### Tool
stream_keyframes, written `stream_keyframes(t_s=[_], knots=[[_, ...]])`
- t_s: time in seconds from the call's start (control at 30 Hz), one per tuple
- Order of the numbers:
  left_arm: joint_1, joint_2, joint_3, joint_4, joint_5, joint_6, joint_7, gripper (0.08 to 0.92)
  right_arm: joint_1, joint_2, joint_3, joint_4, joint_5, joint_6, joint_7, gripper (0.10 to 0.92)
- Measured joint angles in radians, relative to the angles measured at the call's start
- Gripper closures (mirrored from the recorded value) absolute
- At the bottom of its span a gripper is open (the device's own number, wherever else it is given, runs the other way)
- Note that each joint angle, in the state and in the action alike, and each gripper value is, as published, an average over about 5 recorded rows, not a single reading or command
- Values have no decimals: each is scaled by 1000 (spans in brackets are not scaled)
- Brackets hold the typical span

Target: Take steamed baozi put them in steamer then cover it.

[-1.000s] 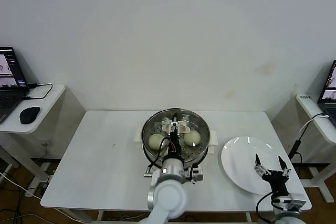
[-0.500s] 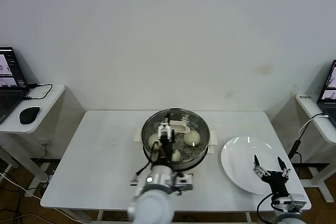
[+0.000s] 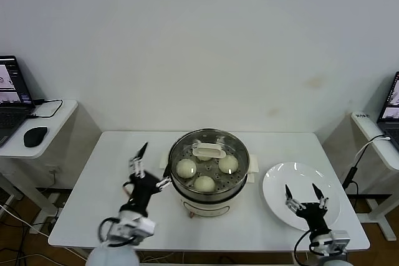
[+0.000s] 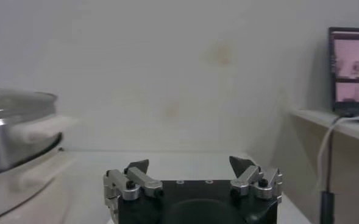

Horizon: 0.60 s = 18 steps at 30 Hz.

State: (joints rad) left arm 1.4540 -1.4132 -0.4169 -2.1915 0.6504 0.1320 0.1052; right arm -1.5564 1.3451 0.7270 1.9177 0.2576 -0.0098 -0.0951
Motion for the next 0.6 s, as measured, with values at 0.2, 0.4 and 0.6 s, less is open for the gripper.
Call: stream_keyframes(t_s=[0.2, 0.4, 0.6], knots=[[111, -4, -101, 53, -258, -61, -36, 177, -27, -13, -33, 9, -11, -10, 24, 203], [201, -8, -144, 67, -411, -66, -43, 177, -59, -15, -58, 35, -31, -52, 38, 202], [264, -15, -151, 61, -475, -66, -46, 177, -90, -22, -67, 66, -29, -79, 48, 203]])
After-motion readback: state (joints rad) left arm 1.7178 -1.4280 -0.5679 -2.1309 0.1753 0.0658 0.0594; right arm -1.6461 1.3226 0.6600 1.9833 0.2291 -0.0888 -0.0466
